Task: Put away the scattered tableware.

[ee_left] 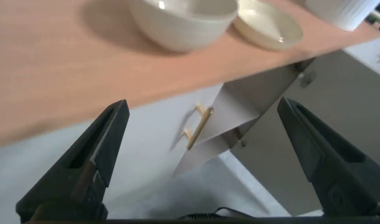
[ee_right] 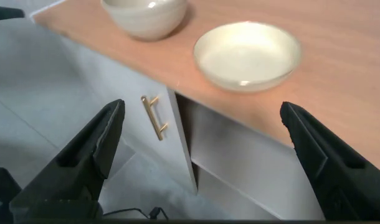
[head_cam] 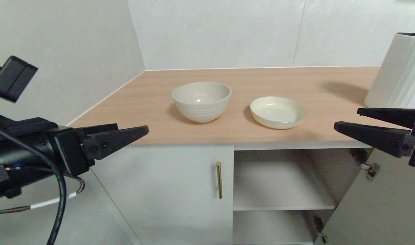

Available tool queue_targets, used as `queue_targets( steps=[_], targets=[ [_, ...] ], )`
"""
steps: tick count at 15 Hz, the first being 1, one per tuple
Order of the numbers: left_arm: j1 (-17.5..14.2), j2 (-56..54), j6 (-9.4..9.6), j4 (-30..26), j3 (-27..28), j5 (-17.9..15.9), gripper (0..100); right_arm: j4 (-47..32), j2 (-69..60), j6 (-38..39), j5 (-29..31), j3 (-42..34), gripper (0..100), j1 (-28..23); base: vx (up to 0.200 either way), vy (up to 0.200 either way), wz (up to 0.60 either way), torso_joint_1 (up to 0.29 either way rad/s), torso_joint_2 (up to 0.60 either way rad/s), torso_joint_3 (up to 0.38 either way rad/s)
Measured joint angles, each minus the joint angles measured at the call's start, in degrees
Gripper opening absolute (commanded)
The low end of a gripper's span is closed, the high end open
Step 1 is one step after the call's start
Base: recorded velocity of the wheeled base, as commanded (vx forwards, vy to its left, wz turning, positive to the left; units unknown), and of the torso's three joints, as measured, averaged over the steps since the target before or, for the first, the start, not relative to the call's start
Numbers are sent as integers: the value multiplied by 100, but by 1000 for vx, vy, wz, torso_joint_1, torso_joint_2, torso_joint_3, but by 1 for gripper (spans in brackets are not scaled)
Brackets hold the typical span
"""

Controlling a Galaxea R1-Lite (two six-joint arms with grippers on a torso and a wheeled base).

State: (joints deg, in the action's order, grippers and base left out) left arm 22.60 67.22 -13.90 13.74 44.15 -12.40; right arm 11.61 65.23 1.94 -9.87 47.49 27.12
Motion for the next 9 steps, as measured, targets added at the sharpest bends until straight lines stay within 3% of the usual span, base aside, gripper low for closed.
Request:
queue_targets(
  steps=[7, 9],
  targets=[
    [-2, 138, -6, -2, -6, -2, 100, -4, 26, -17, -2, -37, 100, 0, 0, 0, 0, 182, -476, -296],
    [0, 205, -4, -4, -6, 0, 100, -1, 43, -129, -2, -72, 100, 0, 0, 0, 0, 102, -261, -154]
  ],
)
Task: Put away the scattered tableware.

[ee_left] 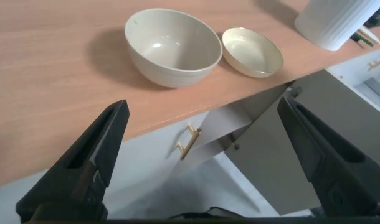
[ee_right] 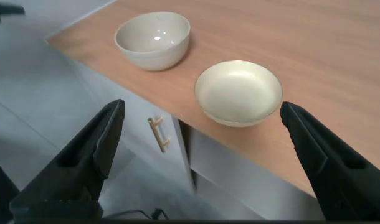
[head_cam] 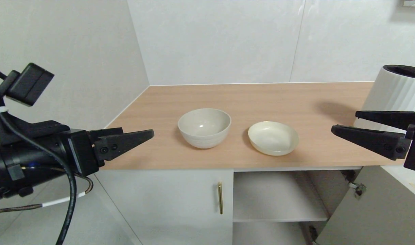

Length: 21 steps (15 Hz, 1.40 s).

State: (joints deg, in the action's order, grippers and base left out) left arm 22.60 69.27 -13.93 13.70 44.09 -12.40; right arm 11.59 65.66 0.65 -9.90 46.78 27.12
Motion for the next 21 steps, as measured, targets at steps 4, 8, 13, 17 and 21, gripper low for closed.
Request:
queue_targets(
  steps=[4, 8, 13, 17, 21],
  targets=[
    [116, 325, -5, -144, 297, 28, 100, -2, 148, -143, 43, -20, 100, -6, 0, 0, 0, 18, -45, -28],
    [146, 851, -145, -1317, 1428, 143, 100, -40, 663, 457, 791, 516, 100, -17, 0, 0, 0, 0, 0, 0],
    [457, 1852, -801, -2410, 2620, 1193, 100, -251, 1640, 1353, 2375, 1254, 100, 18, 0, 0, 0, 0, 0, 0],
    [557, 2792, -990, -1324, 2801, 2633, 100, -262, 1879, 1336, 2450, 1242, 100, 93, 0, 0, 0, 0, 0, 0],
    [578, 3580, -1012, -944, 3014, 3104, 100, -257, 1926, 1334, 2484, 1201, 100, 129, 0, 0, 0, 0, 0, 0]
  ],
)
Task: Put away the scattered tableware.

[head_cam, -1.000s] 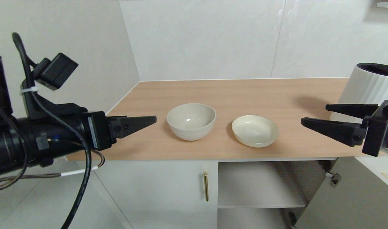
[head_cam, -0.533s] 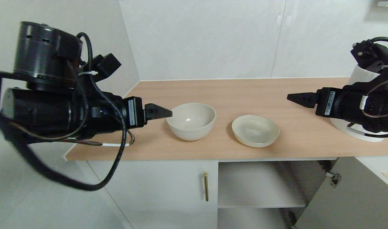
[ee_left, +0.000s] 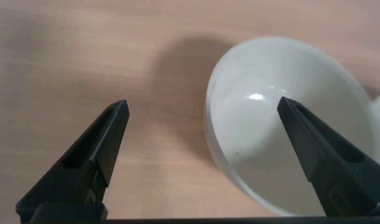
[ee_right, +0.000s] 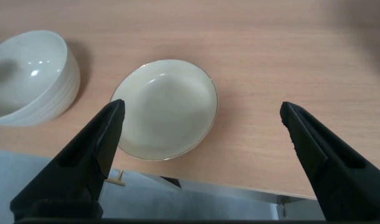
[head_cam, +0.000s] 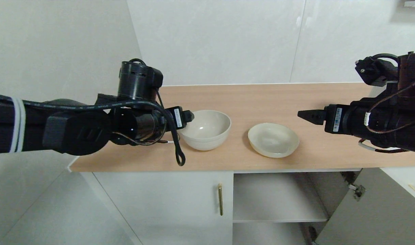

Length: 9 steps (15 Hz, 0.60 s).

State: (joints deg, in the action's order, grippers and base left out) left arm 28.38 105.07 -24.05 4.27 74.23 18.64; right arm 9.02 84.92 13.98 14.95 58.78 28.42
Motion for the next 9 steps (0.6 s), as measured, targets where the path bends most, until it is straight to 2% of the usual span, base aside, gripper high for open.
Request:
queue_targets(
  steps=[3, 4, 9],
  targets=[
    [1, 240, -77, 0, 88, -9, 100, 0, 5, 0, 0, -5, 100, 5, 0, 0, 0, 0, 0, 0],
    [1, 276, -79, -2, 88, -9, 0, 0, 5, 0, 0, -5, 100, 2, 0, 0, 0, 0, 0, 0],
    [1, 372, -83, -2, 93, -30, 0, 0, 2, -6, 0, -7, 100, 2, 0, 0, 0, 0, 0, 0]
  ],
)
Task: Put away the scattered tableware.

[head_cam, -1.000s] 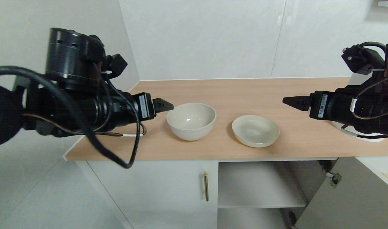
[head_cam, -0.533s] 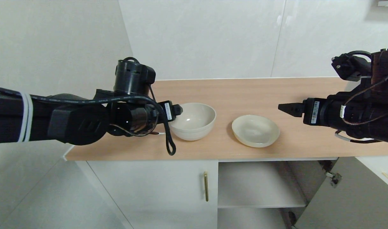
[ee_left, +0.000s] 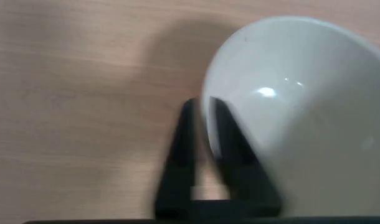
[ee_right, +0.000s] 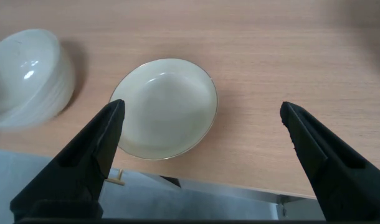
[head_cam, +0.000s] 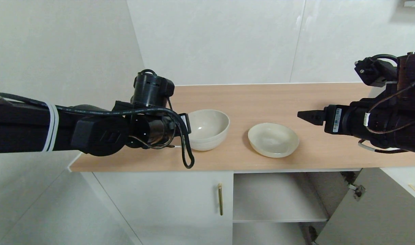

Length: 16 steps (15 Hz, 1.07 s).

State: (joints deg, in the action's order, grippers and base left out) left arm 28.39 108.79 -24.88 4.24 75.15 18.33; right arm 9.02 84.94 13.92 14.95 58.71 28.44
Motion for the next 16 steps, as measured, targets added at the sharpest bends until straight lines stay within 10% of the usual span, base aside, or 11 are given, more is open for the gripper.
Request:
queue_targets(
  steps=[16],
  targets=[
    [243, -1860, -101, -37, -790, -794, 0, 118, 1301, 37, 651, 341, 100, -69, 0, 0, 0, 0, 0, 0]
  ],
)
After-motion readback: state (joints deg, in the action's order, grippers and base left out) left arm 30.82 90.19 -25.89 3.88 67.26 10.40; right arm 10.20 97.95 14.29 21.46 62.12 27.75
